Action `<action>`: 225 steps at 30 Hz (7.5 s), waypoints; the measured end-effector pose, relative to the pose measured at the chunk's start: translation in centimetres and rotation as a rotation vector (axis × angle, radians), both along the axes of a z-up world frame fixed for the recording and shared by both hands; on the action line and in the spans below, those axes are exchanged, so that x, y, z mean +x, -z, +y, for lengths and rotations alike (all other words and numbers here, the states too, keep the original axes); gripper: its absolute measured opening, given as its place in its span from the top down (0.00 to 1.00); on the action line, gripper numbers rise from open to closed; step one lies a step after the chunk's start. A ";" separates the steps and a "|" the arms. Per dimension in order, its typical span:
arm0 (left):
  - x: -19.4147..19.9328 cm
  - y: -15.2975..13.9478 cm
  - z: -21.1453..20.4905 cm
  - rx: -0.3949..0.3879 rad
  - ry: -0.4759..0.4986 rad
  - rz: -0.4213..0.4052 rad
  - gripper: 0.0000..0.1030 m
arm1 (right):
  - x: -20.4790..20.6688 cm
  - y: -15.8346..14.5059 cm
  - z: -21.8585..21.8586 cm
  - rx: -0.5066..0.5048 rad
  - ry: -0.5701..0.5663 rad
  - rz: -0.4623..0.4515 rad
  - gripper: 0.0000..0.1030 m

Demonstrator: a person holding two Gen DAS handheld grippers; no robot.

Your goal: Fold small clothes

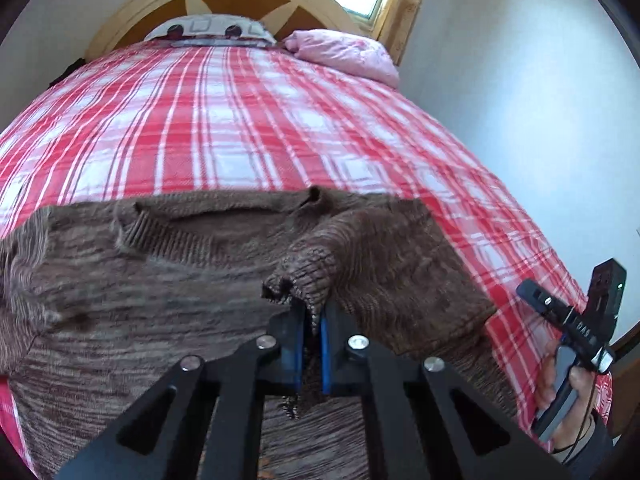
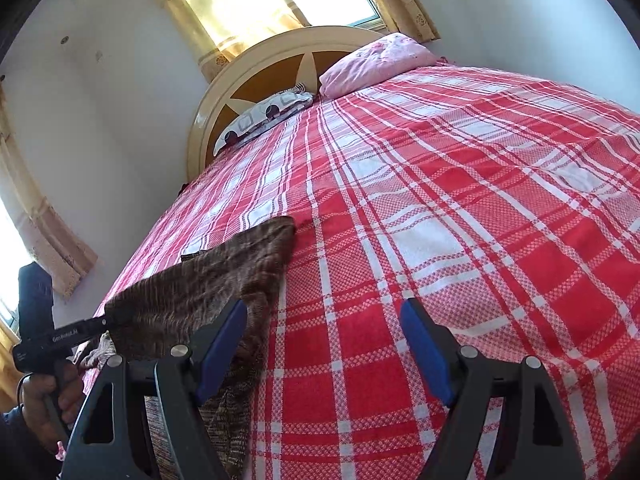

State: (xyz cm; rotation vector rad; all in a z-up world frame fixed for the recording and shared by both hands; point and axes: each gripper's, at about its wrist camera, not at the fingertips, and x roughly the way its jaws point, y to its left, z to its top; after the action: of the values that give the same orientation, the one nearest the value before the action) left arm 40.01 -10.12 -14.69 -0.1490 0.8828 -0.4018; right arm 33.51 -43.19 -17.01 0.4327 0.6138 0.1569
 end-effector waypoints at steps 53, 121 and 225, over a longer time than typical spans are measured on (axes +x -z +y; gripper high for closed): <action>-19.2 0.8 14.5 -0.035 -0.141 -0.040 0.27 | 5.7 -3.2 31.1 -0.646 -0.456 0.134 0.24; -2.9 -6.0 26.5 0.109 -0.360 -0.263 0.94 | -2.9 1.1 35.7 -0.600 -0.669 -0.024 0.23; -2.1 3.6 27.5 0.283 -0.556 -0.003 0.00 | 9.3 -1.8 36.7 -0.256 -0.677 0.227 0.27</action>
State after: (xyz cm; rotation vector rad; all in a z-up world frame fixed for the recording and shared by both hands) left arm 37.87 17.42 -18.33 -0.1260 0.8463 0.2410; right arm 42.77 -6.45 -15.18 -0.0220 0.9763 0.6724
